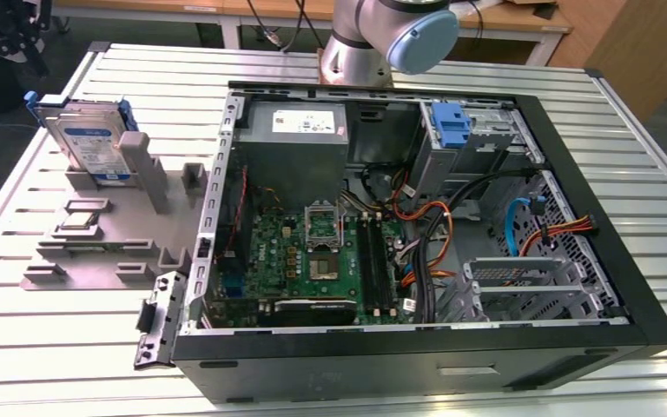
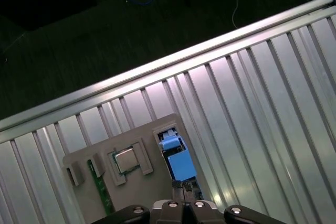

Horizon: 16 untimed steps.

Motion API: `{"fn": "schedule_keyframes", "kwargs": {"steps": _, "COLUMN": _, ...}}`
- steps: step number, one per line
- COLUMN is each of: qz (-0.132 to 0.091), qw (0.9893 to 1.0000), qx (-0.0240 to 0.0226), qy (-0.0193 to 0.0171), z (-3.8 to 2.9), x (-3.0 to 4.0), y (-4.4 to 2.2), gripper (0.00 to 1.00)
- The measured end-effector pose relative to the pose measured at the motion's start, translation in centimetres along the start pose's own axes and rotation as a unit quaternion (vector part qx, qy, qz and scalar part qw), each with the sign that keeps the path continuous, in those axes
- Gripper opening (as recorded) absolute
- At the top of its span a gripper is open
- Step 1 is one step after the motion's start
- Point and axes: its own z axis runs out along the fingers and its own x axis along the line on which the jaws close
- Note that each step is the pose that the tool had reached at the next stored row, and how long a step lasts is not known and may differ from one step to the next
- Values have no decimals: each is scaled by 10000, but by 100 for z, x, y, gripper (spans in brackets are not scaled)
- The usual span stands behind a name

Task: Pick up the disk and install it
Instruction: 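Pick up the disk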

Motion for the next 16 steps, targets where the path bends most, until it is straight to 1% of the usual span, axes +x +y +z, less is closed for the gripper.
{"fn": "schedule_keyframes", "kwargs": {"steps": 11, "qz": -123, "qw": 9999, "qx": -4, "qy": 3, "z": 0, "x": 0, "y": 0, "gripper": 10}}
{"fn": "schedule_keyframes", "kwargs": {"steps": 13, "qz": -186, "qw": 9998, "qx": -6, "qy": 5, "z": 0, "x": 0, "y": 0, "gripper": 10}}
{"fn": "schedule_keyframes", "kwargs": {"steps": 16, "qz": -352, "qw": 9994, "qx": -11, "qy": 10, "z": 0, "x": 0, "y": 0, "gripper": 10}}
